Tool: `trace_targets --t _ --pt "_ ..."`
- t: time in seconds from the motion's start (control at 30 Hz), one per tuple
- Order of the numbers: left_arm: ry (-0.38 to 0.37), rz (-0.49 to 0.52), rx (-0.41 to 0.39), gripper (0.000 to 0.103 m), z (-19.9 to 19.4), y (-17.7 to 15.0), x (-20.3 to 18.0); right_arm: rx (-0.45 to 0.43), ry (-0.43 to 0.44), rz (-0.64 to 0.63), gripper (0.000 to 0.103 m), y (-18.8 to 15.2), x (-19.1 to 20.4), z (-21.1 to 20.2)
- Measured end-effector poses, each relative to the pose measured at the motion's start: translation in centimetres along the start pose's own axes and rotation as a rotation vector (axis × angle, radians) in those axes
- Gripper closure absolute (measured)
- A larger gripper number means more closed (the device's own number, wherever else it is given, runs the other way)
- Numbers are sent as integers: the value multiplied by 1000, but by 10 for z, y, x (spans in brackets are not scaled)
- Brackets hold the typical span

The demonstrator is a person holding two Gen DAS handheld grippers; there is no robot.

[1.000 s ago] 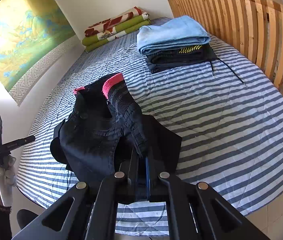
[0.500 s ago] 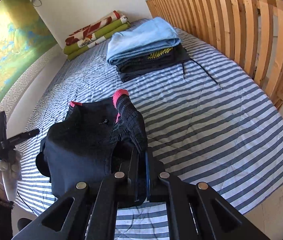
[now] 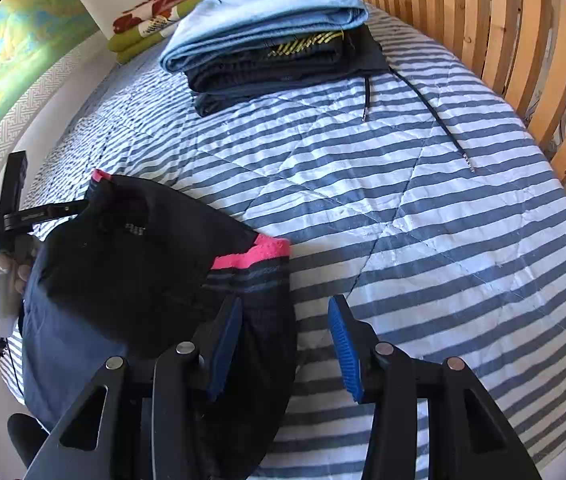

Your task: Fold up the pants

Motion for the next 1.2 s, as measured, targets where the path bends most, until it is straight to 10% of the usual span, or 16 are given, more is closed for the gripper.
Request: trace_targets --t 0.3,0.4,0.43,0.53,0.73,0.87,0.9,1.1,1.2 --pt "-13 23 46 22 13 19 -4 47 145 65 62 -2 -4 33" --pt "9 41 32 40 17 19 -10 42 161 63 79 -3 -3 31" --pt "34 40 9 65 14 19 -9 38 148 55 85 -2 -3 29" --pt "7 -49 -24 90 -4 25 4 9 118 45 90 -1 -2 19" --pt "-20 -18 -58 86 -33 23 4 -79 63 27 91 16 6 -18" --pt "0 4 -30 21 -11 26 -7 -63 14 -8 91 20 14 -19" --pt "0 10 -25 20 -2 27 -8 -52 10 -7 91 20 14 -15" --pt "16 67 1 37 29 25 -19 3 55 44 86 14 2 15" --pt "-14 44 5 70 21 25 -13 49 97 84 79 11 -8 31"
Point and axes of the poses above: each gripper's, at about its wrist camera, not at the fingertips, and z roughly the way its jaws point, x to its left, y to its top, the point moved 1 cm from there along z, roughly the way its jaws point, and after that the axes turned 11 degrees about -z, right-handed, at the moved point
